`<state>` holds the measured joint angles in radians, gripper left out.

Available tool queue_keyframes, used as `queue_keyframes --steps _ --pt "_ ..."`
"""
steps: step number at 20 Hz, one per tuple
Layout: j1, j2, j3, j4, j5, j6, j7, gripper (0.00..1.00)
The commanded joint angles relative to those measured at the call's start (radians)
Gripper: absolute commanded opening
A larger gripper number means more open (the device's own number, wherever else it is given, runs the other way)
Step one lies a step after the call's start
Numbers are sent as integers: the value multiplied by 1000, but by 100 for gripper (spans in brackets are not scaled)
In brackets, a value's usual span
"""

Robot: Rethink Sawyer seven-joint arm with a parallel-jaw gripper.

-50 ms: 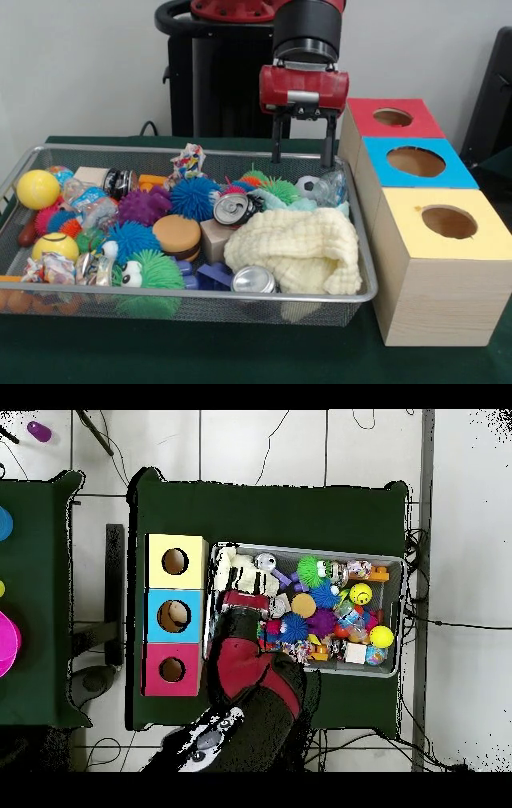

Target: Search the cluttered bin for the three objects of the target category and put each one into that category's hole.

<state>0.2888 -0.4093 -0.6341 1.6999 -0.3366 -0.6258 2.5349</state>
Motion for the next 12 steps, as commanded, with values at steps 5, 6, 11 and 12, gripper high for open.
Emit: queue_keyframes --steps 5,6,11,12 --pt "-40 143 -6 -60 168 -272 -86 100" --pt "-42 151 -7 -63 180 -297 -90 100" --pt "-63 213 -11 -73 253 -473 -133 100" --pt "-60 221 -17 -71 263 -485 -142 100"
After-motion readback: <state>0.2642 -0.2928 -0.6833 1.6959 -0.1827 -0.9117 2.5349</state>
